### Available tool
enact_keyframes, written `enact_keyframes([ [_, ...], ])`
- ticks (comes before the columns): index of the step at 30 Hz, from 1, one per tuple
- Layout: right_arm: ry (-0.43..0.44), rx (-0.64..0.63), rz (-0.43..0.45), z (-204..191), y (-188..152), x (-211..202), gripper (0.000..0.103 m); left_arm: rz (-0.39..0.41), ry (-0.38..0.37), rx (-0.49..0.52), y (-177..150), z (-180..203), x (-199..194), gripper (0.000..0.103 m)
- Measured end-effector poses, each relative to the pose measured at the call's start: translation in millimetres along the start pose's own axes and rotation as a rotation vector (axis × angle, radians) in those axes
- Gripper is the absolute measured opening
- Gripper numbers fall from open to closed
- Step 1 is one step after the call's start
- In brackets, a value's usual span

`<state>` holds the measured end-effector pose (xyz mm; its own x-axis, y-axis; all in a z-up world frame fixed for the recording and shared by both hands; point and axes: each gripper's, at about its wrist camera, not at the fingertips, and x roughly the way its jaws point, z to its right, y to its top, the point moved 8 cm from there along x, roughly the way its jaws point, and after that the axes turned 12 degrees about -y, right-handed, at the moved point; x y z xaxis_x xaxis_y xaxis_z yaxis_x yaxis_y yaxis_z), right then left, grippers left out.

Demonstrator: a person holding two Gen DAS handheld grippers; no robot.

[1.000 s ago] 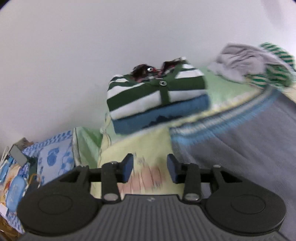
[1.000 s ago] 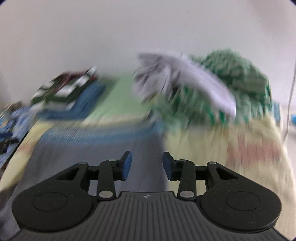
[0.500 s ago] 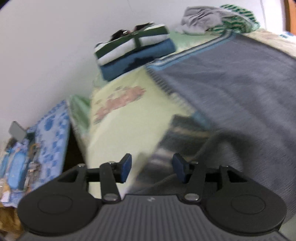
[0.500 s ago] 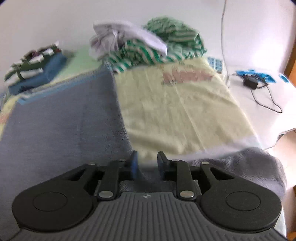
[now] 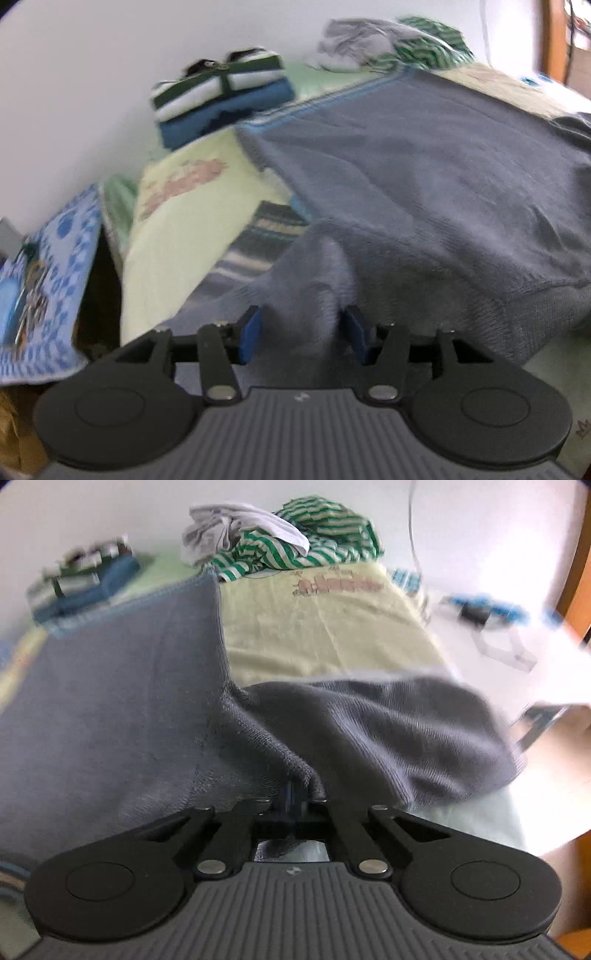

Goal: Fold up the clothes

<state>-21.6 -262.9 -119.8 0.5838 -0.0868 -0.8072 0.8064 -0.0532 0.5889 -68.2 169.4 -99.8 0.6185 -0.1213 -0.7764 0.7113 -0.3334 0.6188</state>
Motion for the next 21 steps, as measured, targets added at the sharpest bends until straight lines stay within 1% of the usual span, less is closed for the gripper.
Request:
enact_keyframes([
  [1,0.042,0.031,-0.012,1.5,2.2,-1.3,0.0,-0.013,0.037,0.0,-1.2,-4.0,-0.4,0.074],
  [2,0.089,0.06,-0.016,-1.4,5.2,-5.9,0.009,-0.023,0.051,-0.014,-1.5,-7.3,-0.7,0.074],
  [3,0.141,0.072,0.002,-8.2,9.3,-11.7,0.012,-0.031,0.062,-0.029,-1.6,-10.4,-0.9,0.074],
  [4,0.174,0.063,0.026,-17.5,14.1,-13.1,0.012,-0.038,0.076,-0.039,-1.2,-9.5,0.1,0.074],
  [5,0.18,0.049,0.029,-24.6,18.8,-8.1,0.014,-0.044,0.091,-0.047,-0.8,-8.2,1.2,0.074],
  [6,0.186,0.035,0.032,-31.7,23.5,-3.1,0.017,-0.045,0.118,-0.031,-0.3,-4.4,2.1,0.075],
  [7,0.193,0.02,0.034,-38.8,28.2,1.8,0.019,-0.044,0.153,-0.001,0.0,-0.1,2.2,0.078],
  [8,0.197,0.008,0.027,-41.6,31.1,11.1,0.018,-0.042,0.195,0.026,-0.1,2.3,2.8,0.081],
  [9,0.184,-0.003,0.024,-34.6,32.1,20.0,0.018,-0.043,0.219,0.032,-0.7,2.0,3.1,0.082],
  [10,0.155,-0.015,0.035,-22.0,33.4,22.9,0.003,-0.045,0.22,0.02,-1.2,0.4,2.3,0.083],
  [11,0.126,-0.027,0.047,-9.4,34.8,25.7,0.0,-0.045,0.216,-0.004,-2.0,-3.3,2.4,0.084],
  [12,0.097,-0.038,0.059,3.2,36.1,28.5,0.0,-0.047,0.221,-0.016,-2.5,-7.2,2.5,0.085],
  [14,0.038,-0.062,0.082,28.5,39.0,33.8,0.0,-0.057,0.253,0.026,-2.1,-10.3,2.4,0.087],
  [15,0.046,-0.071,0.084,38.9,40.3,35.8,0.0,-0.062,0.275,0.057,-1.5,-10.8,3.3,0.093],
  [16,0.083,-0.069,0.071,45.1,41.4,36.9,0.0,-0.07,0.296,0.085,-0.8,-11.2,4.3,0.095],
  [18,0.082,-0.054,0.039,45.6,43.4,34.2,0.0,-0.086,0.313,0.084,0.9,-15.7,5.1,0.097],
  [19,0.108,-0.063,0.039,36.4,41.8,27.7,0.007,-0.092,0.32,0.073,1.2,-17.8,4.7,0.097],
  [20,0.172,-0.077,0.044,21.3,37.7,17.7,0.01,-0.098,0.332,0.077,1.5,-16.4,4.9,0.097],
  [21,0.236,-0.09,0.05,6.4,33.6,7.3,0.01,-0.111,0.349,0.095,2.4,-12.2,4.1,0.097],
])
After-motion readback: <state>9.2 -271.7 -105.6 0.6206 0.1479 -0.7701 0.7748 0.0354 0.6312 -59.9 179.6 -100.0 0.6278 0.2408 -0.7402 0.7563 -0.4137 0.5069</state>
